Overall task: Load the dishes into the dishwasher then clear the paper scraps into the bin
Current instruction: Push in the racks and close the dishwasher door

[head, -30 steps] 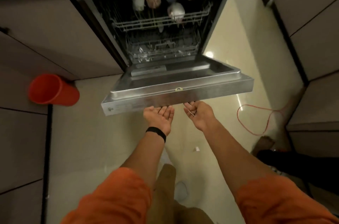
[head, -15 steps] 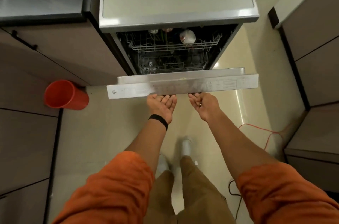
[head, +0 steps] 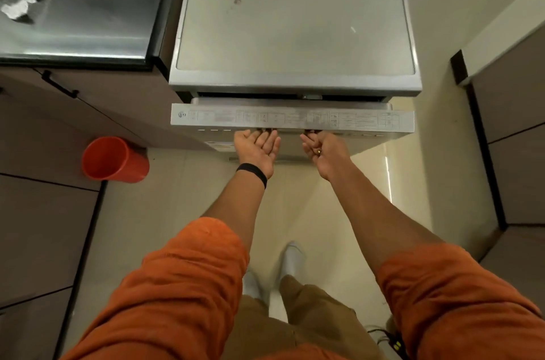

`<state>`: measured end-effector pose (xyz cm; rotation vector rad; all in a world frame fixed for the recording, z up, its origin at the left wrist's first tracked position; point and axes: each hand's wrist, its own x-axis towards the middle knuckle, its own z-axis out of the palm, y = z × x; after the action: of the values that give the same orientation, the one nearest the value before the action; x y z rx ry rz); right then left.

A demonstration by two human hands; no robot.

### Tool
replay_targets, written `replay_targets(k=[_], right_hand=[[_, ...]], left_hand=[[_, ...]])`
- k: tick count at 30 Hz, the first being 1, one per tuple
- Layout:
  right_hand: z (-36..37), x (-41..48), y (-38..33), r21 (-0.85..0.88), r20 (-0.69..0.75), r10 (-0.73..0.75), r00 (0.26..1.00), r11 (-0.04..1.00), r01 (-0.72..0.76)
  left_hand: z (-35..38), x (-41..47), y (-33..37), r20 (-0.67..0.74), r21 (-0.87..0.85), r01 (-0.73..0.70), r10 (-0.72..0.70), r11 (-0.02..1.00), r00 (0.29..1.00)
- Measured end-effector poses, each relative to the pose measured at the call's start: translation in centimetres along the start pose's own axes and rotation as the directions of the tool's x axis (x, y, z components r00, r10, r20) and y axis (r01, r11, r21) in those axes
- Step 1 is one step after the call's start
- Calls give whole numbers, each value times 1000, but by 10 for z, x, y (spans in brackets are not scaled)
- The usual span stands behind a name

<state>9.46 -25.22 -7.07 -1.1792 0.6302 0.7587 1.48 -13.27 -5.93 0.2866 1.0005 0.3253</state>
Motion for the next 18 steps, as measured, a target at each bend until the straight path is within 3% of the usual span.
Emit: replay_targets(k=[8,18], right_hand=[[39,39,-50,-20,29,-71,997,997,72],[22,60,-54,-179,62,-114,992,976,123]], left_hand=[[58,40,18,5,-32,-55,55,998,998],[53,51,16,54,185,-111,103,976,993]])
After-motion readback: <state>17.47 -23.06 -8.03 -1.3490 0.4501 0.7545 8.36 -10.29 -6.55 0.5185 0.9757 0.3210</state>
